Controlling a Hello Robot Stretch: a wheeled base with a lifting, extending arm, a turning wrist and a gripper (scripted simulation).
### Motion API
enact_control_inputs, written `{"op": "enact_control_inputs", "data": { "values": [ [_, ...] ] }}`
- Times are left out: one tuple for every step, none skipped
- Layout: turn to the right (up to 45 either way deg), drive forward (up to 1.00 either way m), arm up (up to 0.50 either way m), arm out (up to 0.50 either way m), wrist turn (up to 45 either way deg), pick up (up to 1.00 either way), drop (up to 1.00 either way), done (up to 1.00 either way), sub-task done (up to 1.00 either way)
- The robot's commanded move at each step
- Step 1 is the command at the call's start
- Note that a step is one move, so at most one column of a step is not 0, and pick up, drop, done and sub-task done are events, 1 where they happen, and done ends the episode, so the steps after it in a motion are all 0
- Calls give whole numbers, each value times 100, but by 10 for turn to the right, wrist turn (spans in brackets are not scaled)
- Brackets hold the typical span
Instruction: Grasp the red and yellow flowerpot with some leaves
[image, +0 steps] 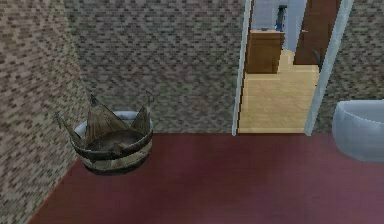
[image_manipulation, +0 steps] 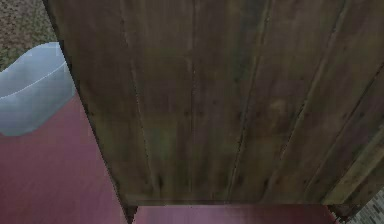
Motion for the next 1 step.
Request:
{"op": "enact_control_inputs", "data": {
  "values": [
    [0, 0, 38, 0, 0, 0, 0, 0, 0]
  ]
}}
